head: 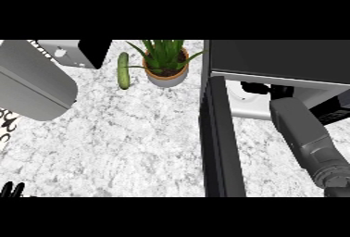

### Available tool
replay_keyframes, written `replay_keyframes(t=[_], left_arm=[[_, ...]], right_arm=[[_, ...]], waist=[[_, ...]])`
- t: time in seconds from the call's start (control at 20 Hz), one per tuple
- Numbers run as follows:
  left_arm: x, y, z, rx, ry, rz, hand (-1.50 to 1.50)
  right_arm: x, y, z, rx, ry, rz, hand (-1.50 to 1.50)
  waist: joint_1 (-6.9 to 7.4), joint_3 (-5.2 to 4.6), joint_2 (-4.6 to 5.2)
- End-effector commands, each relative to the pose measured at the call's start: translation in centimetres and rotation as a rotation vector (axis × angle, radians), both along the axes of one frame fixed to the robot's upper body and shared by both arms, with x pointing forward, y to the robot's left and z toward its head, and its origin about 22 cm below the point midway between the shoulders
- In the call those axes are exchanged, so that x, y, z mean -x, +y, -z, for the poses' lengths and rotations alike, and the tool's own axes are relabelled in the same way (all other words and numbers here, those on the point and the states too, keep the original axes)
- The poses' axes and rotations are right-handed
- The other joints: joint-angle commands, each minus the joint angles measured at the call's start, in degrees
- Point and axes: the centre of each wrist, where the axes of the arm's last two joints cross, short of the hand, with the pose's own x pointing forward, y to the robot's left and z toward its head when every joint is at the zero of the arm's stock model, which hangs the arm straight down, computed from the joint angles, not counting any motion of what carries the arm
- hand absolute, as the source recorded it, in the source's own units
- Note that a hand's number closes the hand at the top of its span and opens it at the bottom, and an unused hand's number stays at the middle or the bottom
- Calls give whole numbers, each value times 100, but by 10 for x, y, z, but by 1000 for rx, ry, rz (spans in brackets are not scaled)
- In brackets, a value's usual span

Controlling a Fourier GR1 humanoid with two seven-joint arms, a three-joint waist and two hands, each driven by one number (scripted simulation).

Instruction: Pick up the milk, place it into the microwave and close the microwave

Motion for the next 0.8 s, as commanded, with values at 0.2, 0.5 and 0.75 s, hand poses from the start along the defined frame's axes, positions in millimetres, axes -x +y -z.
replay_keyframes(t=[0.2,0.5,0.75], left_arm=[[-8,-2,5,3,15,24,-150],[-8,0,8,-1,17,19,-150],[-15,0,9,-9,15,15,-150]], right_arm=[[2,2,4,103,12,-16,-150],[2,9,6,103,4,17,-150],[3,21,9,146,-27,-34,-150]], waist=[[98,3,31],[162,8,27],[71,8,9]])
